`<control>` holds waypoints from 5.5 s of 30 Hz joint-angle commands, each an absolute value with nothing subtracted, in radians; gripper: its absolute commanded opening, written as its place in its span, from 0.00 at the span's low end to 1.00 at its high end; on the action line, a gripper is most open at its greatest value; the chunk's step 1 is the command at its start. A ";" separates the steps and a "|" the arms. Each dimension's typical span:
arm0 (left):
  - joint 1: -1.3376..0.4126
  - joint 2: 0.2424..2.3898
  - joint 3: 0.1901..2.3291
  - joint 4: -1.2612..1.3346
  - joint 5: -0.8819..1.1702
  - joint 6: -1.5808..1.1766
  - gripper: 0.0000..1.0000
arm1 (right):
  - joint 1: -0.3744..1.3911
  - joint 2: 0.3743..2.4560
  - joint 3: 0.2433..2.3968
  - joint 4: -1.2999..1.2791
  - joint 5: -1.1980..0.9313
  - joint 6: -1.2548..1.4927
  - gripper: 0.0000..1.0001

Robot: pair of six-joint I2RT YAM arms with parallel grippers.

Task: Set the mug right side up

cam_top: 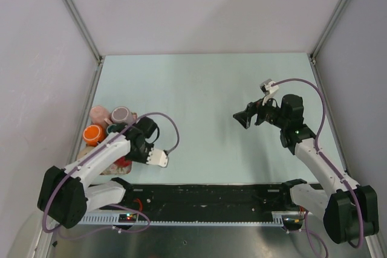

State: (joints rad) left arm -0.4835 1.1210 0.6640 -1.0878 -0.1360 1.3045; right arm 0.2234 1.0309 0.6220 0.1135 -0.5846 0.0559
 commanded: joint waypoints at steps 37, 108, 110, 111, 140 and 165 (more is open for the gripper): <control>-0.502 1.275 1.729 -0.925 0.638 0.197 0.00 | 0.745 1.473 1.021 0.748 -0.831 0.901 0.86; -0.228 1.473 0.914 -0.977 -0.210 1.360 0.30 | -0.239 1.427 1.248 -0.759 0.018 0.126 0.74; -0.228 1.472 0.900 -0.974 -0.227 1.365 0.18 | -0.238 1.406 1.253 -0.761 -0.019 0.126 0.74; -0.229 1.470 0.900 -0.973 -0.231 1.358 0.11 | -0.236 1.396 1.257 -0.763 -0.033 0.126 0.74; -0.293 1.354 1.812 -1.221 0.583 0.402 0.00 | 0.656 1.397 1.207 0.224 -0.714 0.553 0.99; -0.321 1.419 1.955 -1.068 0.413 0.193 0.85 | 0.682 1.558 1.265 0.324 -0.816 0.742 0.01</control>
State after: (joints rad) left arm -0.3161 1.4376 1.9331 -1.1709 0.5652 0.2531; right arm 0.7105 1.6428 1.2213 0.6373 -0.9005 0.9668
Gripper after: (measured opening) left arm 0.554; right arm 0.153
